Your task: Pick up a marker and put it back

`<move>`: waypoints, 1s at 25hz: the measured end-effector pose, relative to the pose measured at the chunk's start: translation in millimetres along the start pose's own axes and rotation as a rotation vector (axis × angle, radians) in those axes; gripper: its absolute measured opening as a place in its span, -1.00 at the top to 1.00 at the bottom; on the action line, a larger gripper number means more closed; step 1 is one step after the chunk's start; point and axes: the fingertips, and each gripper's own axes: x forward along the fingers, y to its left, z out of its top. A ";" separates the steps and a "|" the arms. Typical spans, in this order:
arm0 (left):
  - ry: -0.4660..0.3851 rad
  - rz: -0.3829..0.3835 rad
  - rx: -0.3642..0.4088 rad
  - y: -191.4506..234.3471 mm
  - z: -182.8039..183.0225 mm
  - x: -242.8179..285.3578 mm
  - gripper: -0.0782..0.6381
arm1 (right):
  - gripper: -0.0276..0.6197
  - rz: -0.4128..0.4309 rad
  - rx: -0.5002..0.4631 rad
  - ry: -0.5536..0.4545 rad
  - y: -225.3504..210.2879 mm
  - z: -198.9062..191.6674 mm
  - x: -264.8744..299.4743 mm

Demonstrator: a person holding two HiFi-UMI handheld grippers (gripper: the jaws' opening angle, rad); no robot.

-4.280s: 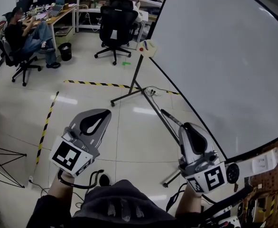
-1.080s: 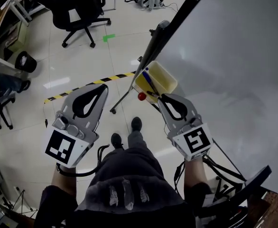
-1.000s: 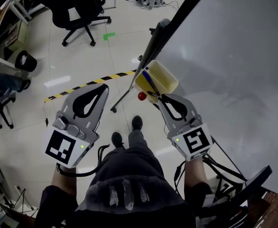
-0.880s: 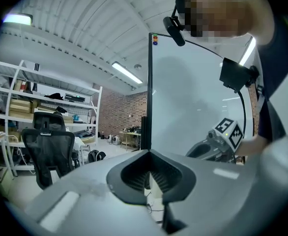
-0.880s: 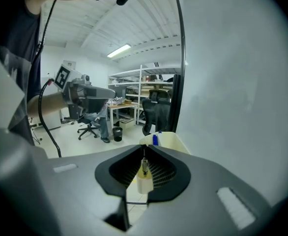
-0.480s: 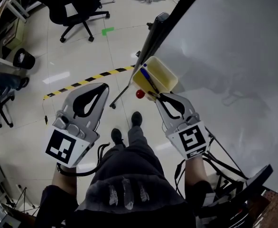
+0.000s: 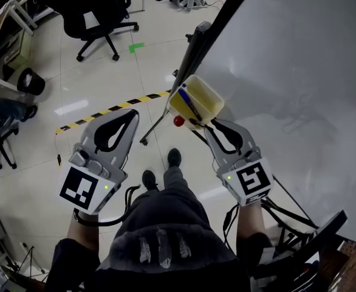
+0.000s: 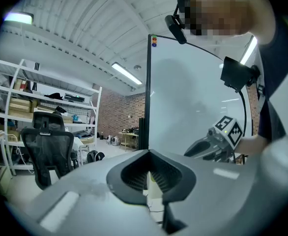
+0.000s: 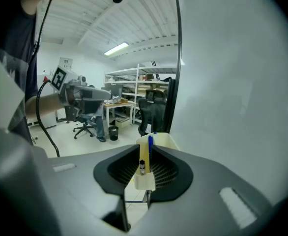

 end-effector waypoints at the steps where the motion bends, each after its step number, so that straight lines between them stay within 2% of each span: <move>1: -0.005 -0.001 0.002 -1.3 2.8 -2.5 0.76 | 0.71 -0.013 0.002 -0.023 -1.3 8.2 -5.7; 8: -0.076 -0.001 0.051 -13.6 44.5 -35.5 0.76 | 0.71 -0.046 -0.036 -0.189 12.9 84.8 -50.8; 13: -0.124 -0.012 0.148 -15.1 70.6 -57.9 0.76 | 0.71 -0.058 -0.113 -0.290 28.6 130.6 -65.2; 22: -0.210 0.008 0.216 -45.1 105.3 -117.7 0.76 | 0.71 -0.070 -0.190 -0.414 77.2 173.3 -119.8; 23: -0.214 0.006 0.224 -49.4 107.0 -120.4 0.76 | 0.73 -0.073 -0.189 -0.422 79.9 174.1 -125.1; 25: -0.222 0.001 0.234 -56.8 109.6 -125.9 0.76 | 0.91 -0.080 -0.183 -0.433 84.4 173.9 -133.9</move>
